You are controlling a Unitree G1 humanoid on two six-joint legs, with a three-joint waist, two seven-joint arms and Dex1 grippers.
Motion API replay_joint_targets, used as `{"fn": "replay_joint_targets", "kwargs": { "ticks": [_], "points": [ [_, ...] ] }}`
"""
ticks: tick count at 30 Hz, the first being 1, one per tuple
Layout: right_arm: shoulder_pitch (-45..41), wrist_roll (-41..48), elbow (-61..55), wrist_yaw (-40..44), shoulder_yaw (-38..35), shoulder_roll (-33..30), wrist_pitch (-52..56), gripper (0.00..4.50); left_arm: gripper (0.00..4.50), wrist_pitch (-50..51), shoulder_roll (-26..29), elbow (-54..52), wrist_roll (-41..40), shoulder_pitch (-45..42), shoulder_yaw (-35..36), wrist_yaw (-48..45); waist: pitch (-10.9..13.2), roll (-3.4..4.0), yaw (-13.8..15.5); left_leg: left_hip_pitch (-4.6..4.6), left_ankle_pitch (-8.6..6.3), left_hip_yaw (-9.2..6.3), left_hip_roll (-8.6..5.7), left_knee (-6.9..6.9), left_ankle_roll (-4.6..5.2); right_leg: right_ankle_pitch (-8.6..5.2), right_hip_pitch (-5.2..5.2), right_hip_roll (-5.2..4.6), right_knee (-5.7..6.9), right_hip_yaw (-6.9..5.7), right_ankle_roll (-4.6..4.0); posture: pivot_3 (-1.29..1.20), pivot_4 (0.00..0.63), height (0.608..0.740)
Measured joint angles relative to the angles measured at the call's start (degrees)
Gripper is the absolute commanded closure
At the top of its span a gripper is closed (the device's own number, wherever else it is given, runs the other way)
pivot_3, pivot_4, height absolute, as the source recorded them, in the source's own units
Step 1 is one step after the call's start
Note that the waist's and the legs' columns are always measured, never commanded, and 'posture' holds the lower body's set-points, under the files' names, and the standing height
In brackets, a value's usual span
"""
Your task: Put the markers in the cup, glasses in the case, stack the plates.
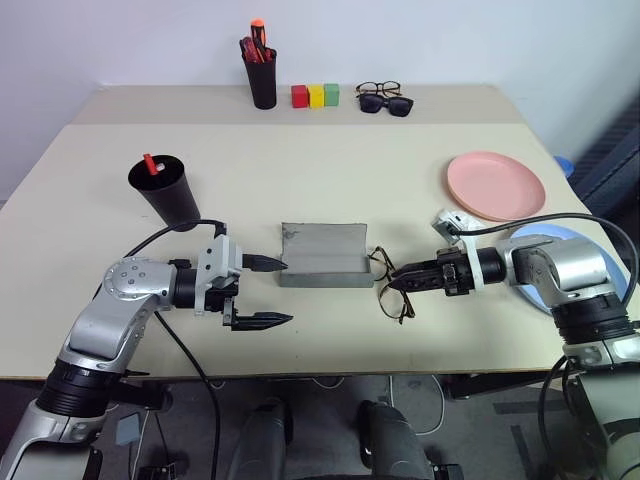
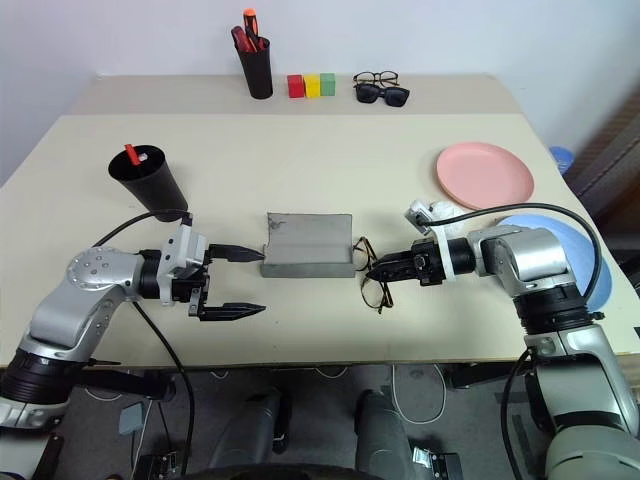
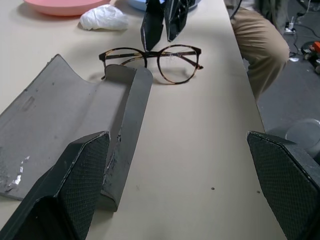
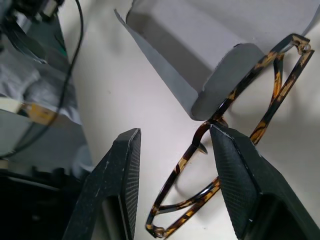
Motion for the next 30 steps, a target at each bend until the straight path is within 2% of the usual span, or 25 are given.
{"fn": "replay_joint_targets", "kwargs": {
  "ticks": [10,30],
  "points": [
    [-0.83,-0.36,6.63,0.37,3.89,0.95,0.46,2.30,0.00,1.32,0.11,-1.62,-0.04,1.80,0.01,1.07,0.00,0.00,-0.08,-0.17,0.01,0.00,-0.01,0.06,0.00,0.01,-0.15,0.02,0.04,0.00,0.02,0.00,0.150,0.740],
    [-4.85,-2.59,13.54,2.08,5.10,2.68,-1.70,2.30,0.00,2.72,0.67,-4.18,-0.24,4.15,0.39,2.31,0.00,0.00,-1.03,-0.17,0.01,-0.02,-0.01,0.07,0.00,0.02,-0.16,0.05,0.11,0.00,0.04,0.00,0.150,0.740]
  ]
}}
